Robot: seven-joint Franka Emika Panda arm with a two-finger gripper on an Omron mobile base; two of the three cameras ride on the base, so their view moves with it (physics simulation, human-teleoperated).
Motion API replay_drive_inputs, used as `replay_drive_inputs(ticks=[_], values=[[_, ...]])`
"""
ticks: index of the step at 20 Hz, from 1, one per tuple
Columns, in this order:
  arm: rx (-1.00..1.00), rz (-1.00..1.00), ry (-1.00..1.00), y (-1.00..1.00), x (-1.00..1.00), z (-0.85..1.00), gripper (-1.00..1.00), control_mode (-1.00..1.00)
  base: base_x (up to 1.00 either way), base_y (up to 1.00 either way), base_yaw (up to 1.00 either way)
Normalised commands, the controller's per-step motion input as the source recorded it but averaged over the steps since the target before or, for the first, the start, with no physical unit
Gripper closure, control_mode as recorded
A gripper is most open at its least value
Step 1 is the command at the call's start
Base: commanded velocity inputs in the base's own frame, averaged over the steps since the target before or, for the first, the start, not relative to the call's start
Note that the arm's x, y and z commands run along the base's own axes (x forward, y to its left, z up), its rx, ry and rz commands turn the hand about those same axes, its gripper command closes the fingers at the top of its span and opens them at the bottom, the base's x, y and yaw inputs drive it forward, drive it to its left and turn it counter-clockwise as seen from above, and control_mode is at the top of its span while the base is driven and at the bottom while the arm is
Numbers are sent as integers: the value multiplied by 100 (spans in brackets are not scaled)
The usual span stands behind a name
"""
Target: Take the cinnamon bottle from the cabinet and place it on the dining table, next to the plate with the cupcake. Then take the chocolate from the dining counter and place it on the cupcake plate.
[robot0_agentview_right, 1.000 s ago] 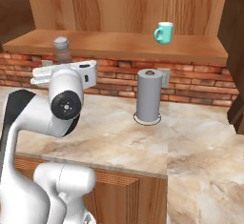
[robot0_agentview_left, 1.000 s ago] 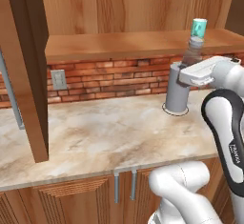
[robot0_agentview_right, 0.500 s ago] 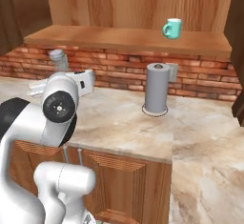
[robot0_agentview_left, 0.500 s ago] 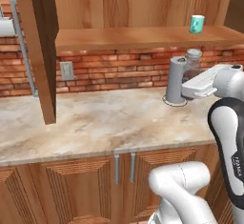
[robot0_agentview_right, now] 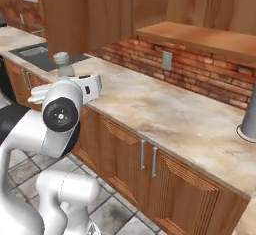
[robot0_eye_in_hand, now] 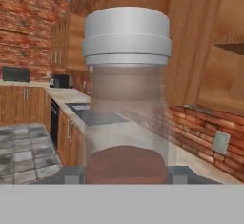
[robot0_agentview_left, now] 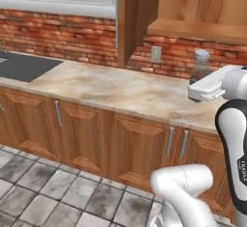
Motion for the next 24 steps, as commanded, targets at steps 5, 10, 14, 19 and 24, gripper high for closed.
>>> replay_drive_inputs(ticks=[5, 10, 14, 19, 24], values=[[0, 0, 0, 0, 0, 0, 100, 100, -7, 29, 92], [0, 0, 0, 0, 0, 0, 100, 100, 0, 38, 87], [0, 0, 0, 0, 0, 0, 100, 100, 2, 50, 80], [0, 0, 0, 0, 0, 0, 100, 100, 40, 81, 58], [0, 0, 0, 0, 0, 0, 100, 100, 62, 100, 38]])
